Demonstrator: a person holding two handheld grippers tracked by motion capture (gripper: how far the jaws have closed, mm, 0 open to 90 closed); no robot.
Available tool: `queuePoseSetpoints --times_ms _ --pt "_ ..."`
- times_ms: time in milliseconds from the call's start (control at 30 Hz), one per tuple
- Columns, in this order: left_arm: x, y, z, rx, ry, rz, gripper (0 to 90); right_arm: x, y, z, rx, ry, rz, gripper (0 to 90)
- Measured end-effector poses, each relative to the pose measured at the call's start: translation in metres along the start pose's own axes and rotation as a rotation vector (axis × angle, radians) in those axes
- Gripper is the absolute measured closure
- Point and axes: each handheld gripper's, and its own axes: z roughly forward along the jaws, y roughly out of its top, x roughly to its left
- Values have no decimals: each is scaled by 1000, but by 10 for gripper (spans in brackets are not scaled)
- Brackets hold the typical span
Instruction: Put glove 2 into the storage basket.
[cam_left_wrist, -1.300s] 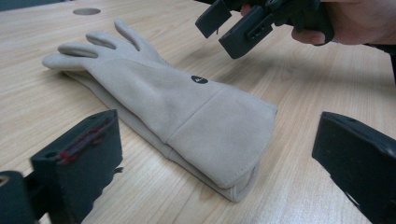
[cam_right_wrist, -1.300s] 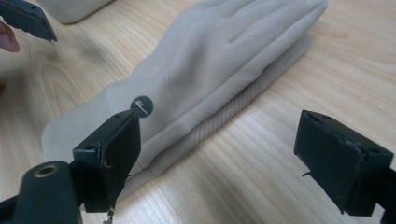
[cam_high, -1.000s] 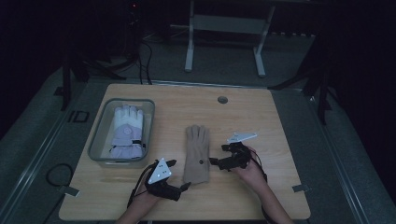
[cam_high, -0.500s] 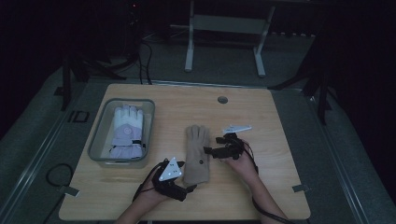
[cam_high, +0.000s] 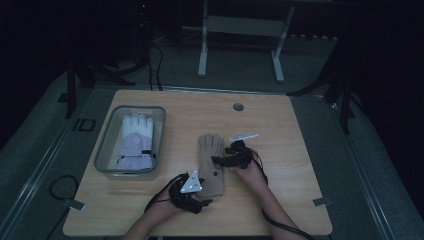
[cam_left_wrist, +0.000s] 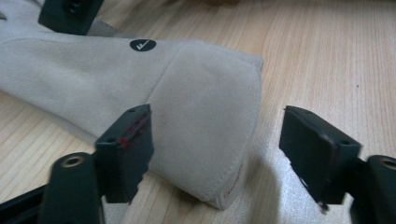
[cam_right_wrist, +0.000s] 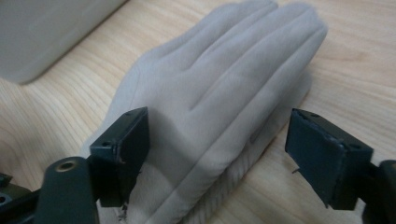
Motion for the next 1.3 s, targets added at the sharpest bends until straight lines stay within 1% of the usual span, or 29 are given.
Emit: queuePoseSetpoints --times_ms 67,133,167,200,233,267,300,333,367,400,433,467,500,533,567,600,667,700,733,800,833,867,933,1033,1100,1167,1300 --pt "0 0 1 6 0 4 283 0 -3 3 17 -1 -9 233" --pt "0 -1 2 17 3 3 296 1 -6 4 8 0 -12 247" --pt "0 0 2 21 7 3 301 1 -7 4 8 8 -12 292" --pt "1 0 3 22 10 3 314 1 -7 4 11 12 -17 311" --pt "1 0 3 26 7 2 322 3 -7 4 16 5 -27 324" --pt "2 0 3 32 9 2 323 4 -6 5 23 5 -42 363" --pt "2 0 3 31 9 3 329 5 -5 5 30 11 -45 375" --pt "2 0 3 33 7 3 330 6 -5 5 29 9 -47 408" --pt "2 0 4 35 8 1 332 7 -5 6 31 15 -49 461" --pt "2 0 4 38 10 6 336 8 -5 6 37 19 -43 488" --pt "2 0 4 43 12 12 341 10 -5 7 40 14 -51 536" --pt "1 0 4 48 17 16 347 12 -4 7 50 21 -52 598" --pt "1 1 4 51 18 17 357 13 -4 8 57 26 -49 640" --pt "1 1 4 53 22 15 364 15 -3 8 60 23 -65 704" --pt "1 1 5 58 26 17 373 17 -2 7 65 15 -81 739" --pt "1 2 5 62 29 19 382 21 -2 7 66 -6 -107 756" --pt "0 2 5 73 36 27 403 28 -1 6 68 -47 -164 774" --pt "0 3 5 77 41 29 409 30 0 6 63 -59 -181 779" --pt "-1 4 5 82 48 28 423 32 0 6 60 -69 -185 780" --pt "-1 4 5 81 55 20 461 32 0 6 57 -72 -180 781" --pt "-1 5 5 89 72 17 461 32 0 6 53 -73 -176 782" --pt "0 6 5 94 80 19 535 32 0 7 49 -71 -165 782" --pt "1 7 5 102 100 22 621 33 1 7 50 -71 -163 784" --pt "4 9 4 115 105 11 760 33 3 7 52 -66 -150 789" --pt "5 10 4 114 100 12 787 33 5 7 47 -59 -143 792" --pt "6 11 2 118 92 9 798 36 8 6 37 -61 -151 794" --pt "7 12 -2 112 101 4 809 39 15 1 15 -52 -154 796"
